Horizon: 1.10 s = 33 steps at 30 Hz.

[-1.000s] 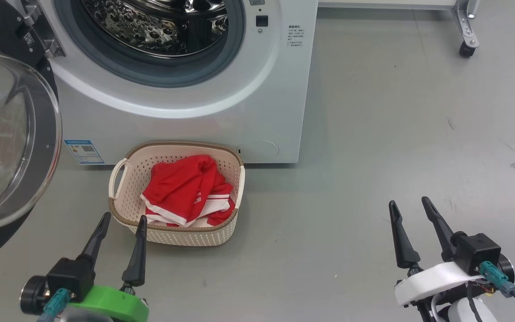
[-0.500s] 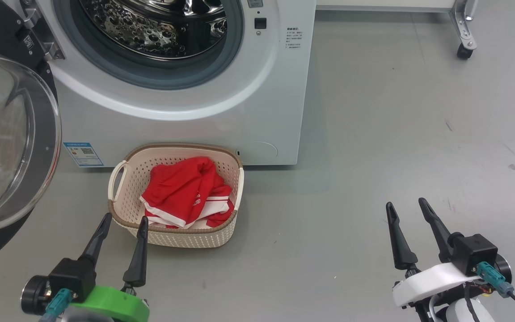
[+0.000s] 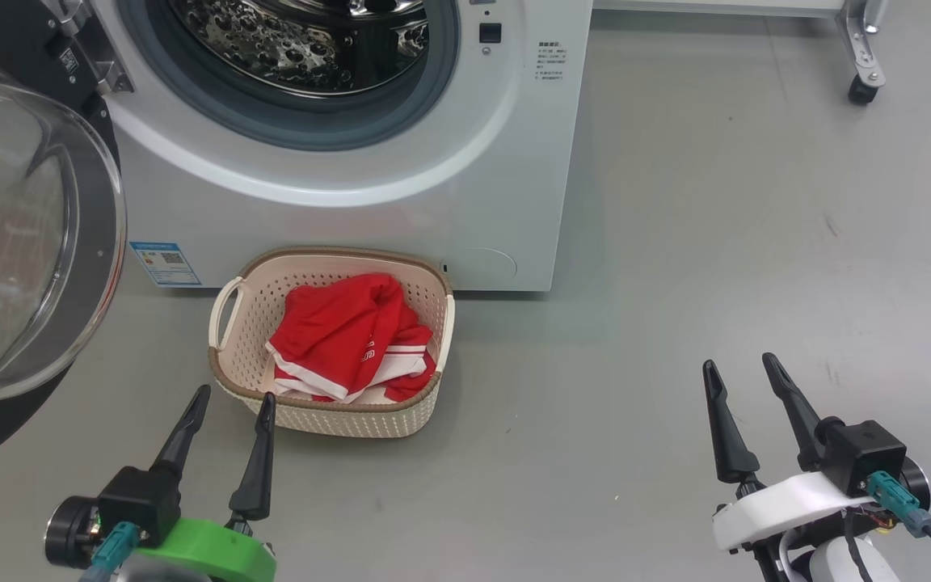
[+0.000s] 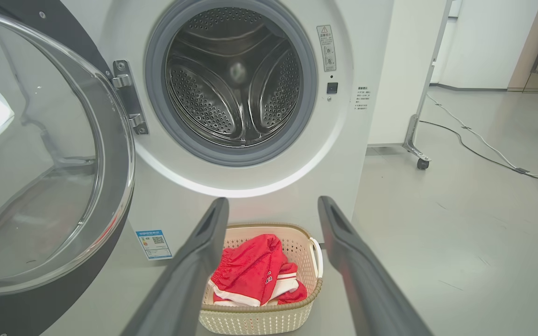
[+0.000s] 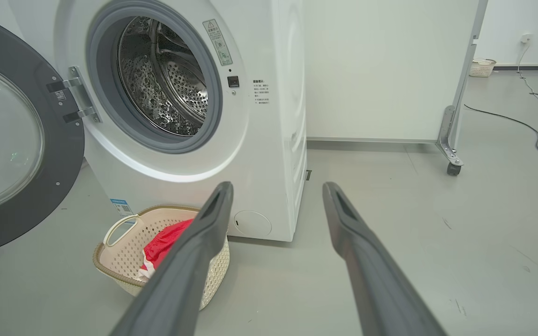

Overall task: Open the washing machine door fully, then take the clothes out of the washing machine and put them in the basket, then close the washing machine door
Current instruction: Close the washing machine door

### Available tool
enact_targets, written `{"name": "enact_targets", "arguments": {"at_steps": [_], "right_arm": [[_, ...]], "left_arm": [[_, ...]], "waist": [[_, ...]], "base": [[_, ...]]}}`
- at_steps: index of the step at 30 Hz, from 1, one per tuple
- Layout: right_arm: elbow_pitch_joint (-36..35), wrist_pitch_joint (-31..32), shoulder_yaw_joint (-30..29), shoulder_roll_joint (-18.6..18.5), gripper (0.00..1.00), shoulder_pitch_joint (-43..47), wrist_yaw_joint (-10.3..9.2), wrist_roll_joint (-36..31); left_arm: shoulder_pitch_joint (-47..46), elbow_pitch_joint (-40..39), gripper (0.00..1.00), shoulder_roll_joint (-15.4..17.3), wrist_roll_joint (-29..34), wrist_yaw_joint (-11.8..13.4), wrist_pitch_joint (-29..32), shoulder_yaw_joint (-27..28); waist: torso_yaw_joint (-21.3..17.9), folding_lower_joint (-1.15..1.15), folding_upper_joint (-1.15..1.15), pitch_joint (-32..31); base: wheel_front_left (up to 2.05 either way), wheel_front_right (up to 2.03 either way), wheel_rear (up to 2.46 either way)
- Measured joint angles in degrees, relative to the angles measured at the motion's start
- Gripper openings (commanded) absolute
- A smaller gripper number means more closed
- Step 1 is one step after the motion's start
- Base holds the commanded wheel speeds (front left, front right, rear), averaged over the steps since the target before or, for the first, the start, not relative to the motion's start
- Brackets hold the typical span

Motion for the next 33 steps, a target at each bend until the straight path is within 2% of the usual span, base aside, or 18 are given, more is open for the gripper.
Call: {"name": "enact_targets", "arguments": {"at_steps": [14,33], "right_arm": [[-0.9,0.0,0.3,0.0,1.0,0.0,0.52,0.0],[-0.2,0.0,4.1,-0.7,1.0,-2.3,1.96,-0.3]], "left_arm": [[-0.1,0.1,1.0,0.0,0.0,0.0,0.0,-0.1],[-0.1,-0.8,1.0,-0.2,-0.2,1.1,0.0,2.3]], "waist": [[6.0,0.0,0.0,1.7],[19.3,0.0,0.0,2.6]], "base": [[0.0,0.0,0.0],[0.0,0.0,0.0]]}}
